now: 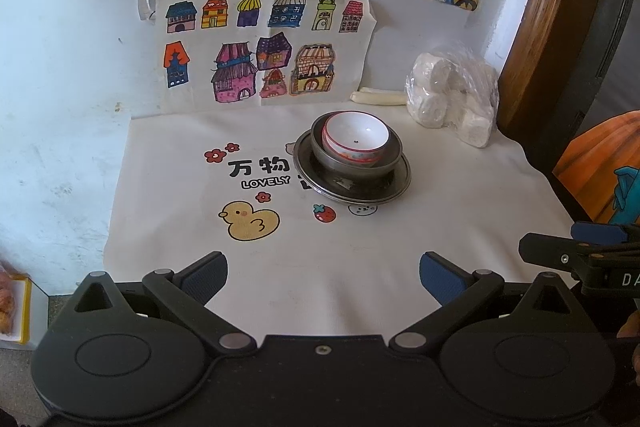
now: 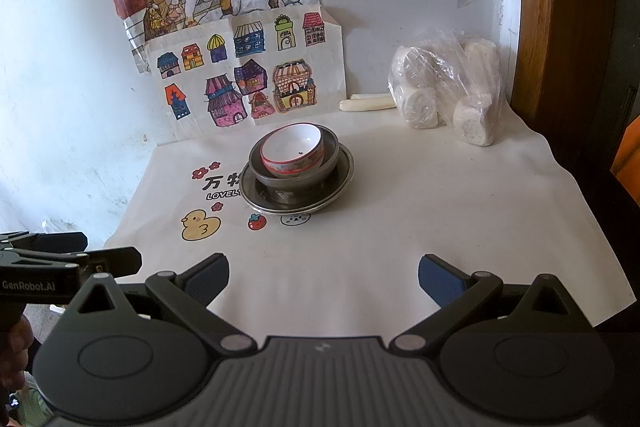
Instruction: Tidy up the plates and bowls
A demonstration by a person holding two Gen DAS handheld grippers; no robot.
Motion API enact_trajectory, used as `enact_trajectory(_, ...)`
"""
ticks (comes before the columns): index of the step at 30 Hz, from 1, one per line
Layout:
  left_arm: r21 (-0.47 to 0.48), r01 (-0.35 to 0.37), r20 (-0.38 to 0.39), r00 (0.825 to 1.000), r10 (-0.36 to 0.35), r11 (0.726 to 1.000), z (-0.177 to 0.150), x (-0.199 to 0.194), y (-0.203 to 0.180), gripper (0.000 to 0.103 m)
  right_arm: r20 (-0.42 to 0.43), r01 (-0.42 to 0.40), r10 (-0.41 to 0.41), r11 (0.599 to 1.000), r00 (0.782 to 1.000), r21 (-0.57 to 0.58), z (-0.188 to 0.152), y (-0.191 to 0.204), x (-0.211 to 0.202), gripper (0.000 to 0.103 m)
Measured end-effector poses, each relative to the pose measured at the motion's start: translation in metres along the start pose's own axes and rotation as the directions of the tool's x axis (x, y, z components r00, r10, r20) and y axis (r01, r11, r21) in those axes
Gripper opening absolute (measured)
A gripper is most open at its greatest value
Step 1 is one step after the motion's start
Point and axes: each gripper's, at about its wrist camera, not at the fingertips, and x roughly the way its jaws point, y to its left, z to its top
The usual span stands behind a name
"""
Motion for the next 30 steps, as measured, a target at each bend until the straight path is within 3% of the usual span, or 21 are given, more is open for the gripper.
enact_trajectory(30,-0.010,0.002,-0.027,1.000,-0.002,1.000,0.005,0.014,-0.001,0.102,-0.023,-0.004,0.004,1.000,1.000,0.007,0.008,-0.006,0.015,0.103)
